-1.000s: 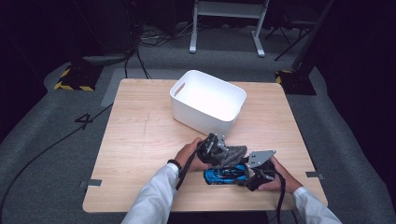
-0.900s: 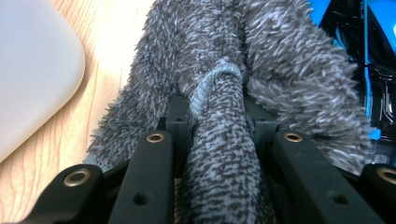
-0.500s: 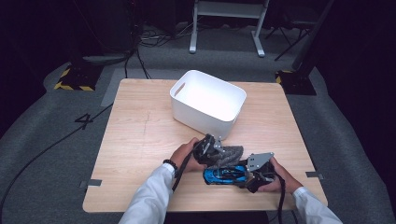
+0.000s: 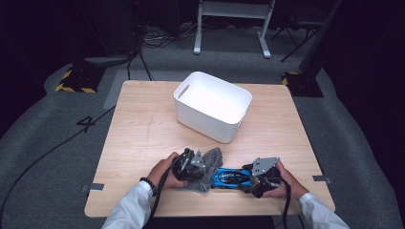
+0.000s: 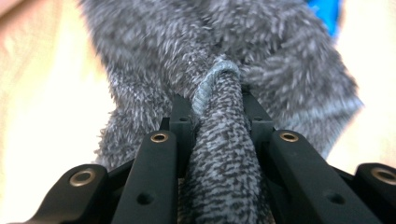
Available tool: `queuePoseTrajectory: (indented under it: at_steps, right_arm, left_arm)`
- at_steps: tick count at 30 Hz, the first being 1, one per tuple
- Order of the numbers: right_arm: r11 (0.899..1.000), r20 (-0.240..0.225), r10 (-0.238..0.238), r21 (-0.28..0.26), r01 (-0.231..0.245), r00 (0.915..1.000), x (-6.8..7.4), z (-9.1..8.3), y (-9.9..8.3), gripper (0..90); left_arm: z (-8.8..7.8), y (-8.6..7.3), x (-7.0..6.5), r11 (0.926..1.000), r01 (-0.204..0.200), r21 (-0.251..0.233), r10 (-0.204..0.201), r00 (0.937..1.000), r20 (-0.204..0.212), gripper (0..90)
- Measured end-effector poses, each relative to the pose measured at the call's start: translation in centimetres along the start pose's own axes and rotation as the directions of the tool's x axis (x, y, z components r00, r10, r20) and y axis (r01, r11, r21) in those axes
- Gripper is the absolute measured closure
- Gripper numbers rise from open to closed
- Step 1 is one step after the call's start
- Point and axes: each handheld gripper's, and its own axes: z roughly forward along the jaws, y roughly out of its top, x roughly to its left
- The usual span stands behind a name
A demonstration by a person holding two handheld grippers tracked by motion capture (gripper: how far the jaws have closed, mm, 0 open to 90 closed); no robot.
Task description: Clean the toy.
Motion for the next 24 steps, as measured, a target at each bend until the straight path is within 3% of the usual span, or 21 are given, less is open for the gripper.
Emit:
queuePoseTrajectory:
  at_steps: [4, 10, 12, 14, 18, 20, 23, 24]
  right_arm:
    - [1.000, 0.016, 0.012, 0.004, -0.012, 0.9998, 0.2, 0.2, 0.2, 18.6]
    - [1.000, 0.045, 0.027, 0.011, -0.027, 0.9986, 0.6, 0.5, 0.5, 18.1]
    - [0.999, 0.051, 0.028, 0.015, -0.029, 0.9983, 0.6, 0.6, 0.6, 18.0]
    - [0.999, 0.053, 0.031, 0.020, -0.032, 0.9981, 0.6, 0.6, 0.7, 18.0]
    - [0.999, 0.053, 0.031, 0.031, -0.032, 0.9981, 0.5, 0.4, 0.6, 18.0]
    - [0.999, 0.059, 0.031, 0.036, -0.033, 0.9978, 0.5, 0.2, 0.4, 18.0]
    - [0.998, 0.065, 0.045, 0.032, -0.047, 0.9969, 0.5, 0.0, 0.2, 18.0]
    - [0.998, 0.068, 0.047, 0.032, -0.049, 0.9966, 0.5, 0.0, 0.2, 18.0]
  left_arm:
    - [-0.4, -0.4, -1.5, 0.9998, -0.021, 0.007, 0.021, 0.9994, 0.027, 72.5]
    - [0.0, -0.2, -3.7, 0.9989, -0.038, -0.027, 0.040, 0.9961, 0.079, 72.2]
    - [0.2, 0.3, -4.7, 0.9974, -0.070, -0.018, 0.071, 0.9950, 0.070, 72.2]
    - [0.3, 0.5, -5.2, 0.9971, -0.075, -0.006, 0.075, 0.9958, 0.051, 72.2]
    - [0.2, -0.1, -4.6, 0.9994, -0.022, -0.025, 0.023, 0.9993, 0.028, 72.3]
    - [0.0, -0.3, -4.0, 0.9999, -0.001, -0.017, 0.000, 0.9992, -0.040, 72.3]
    - [-0.2, -1.2, -2.4, 0.9947, 0.096, -0.037, -0.099, 0.9899, -0.102, 72.2]
    - [-0.3, -1.4, -1.8, 0.9914, 0.122, -0.046, -0.126, 0.9872, -0.097, 72.2]
